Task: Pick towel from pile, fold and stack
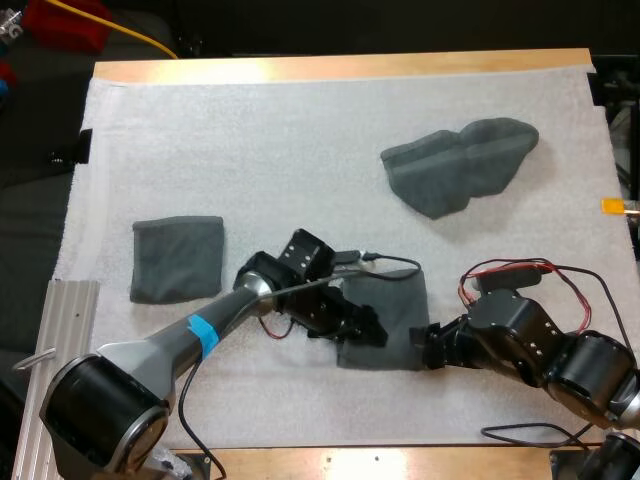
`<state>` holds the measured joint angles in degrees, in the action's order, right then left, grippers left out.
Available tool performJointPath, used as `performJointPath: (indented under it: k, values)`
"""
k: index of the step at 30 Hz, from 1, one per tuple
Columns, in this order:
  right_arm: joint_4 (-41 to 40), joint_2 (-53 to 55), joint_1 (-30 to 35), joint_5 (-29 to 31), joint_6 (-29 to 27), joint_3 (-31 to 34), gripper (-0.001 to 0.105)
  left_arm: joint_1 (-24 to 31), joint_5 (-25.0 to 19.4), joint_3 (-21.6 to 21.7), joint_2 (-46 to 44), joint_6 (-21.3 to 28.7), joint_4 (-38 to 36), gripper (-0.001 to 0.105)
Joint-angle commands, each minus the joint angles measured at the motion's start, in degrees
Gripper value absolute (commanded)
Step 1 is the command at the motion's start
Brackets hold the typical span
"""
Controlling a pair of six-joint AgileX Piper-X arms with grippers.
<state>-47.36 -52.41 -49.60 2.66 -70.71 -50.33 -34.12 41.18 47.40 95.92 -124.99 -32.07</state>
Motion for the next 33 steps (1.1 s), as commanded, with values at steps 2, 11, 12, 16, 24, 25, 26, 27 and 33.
performJointPath:
  k: [2, 11, 12, 16, 24, 25, 26, 27, 33]
  values:
    - [-0.5, 0.3, 0.0, 0.1, 0.2, -0.3, 0.076, -1.0, 1.1, -0.4, 1.1, -1.1, 0.6, 0.07]
    - [-0.5, 0.3, 0.0, 0.1, 0.2, -0.3, 0.076, -1.0, -0.2, -0.4, 1.1, -1.1, 0.6, 0.021]
    - [-0.5, 0.3, 0.0, 0.1, 0.2, -0.3, 0.076, -1.0, -0.2, -0.4, 1.1, -1.1, 0.5, 0.015]
    - [-0.4, 0.3, 0.0, 0.1, 0.2, -0.3, 0.076, -1.0, -0.2, -0.4, -0.1, 0.0, -0.2, 0.0]
    - [4.7, 0.3, 0.0, -2.7, 2.1, -0.3, 0.076, 1.0, -2.1, -0.4, -7.5, 2.0, -1.2, 0.0]
    - [5.9, 0.3, 0.0, -3.9, 2.4, -0.3, 0.076, 2.0, -2.1, -0.4, -8.7, 2.3, -1.7, 0.0]
    - [7.0, 0.3, 0.0, -5.1, 2.5, -0.3, 0.076, 3.2, -2.1, -0.3, -9.7, 3.1, -2.6, 0.0]
    - [7.7, 0.3, 0.0, -5.9, 2.5, -0.3, 0.076, 3.6, -2.1, -0.2, -10.2, 3.7, -3.4, 0.0]
    - [12.5, 0.3, 0.0, -9.5, 3.7, -0.3, 0.076, 9.7, -6.5, 4.3, -13.5, 14.3, -15.9, 0.0]
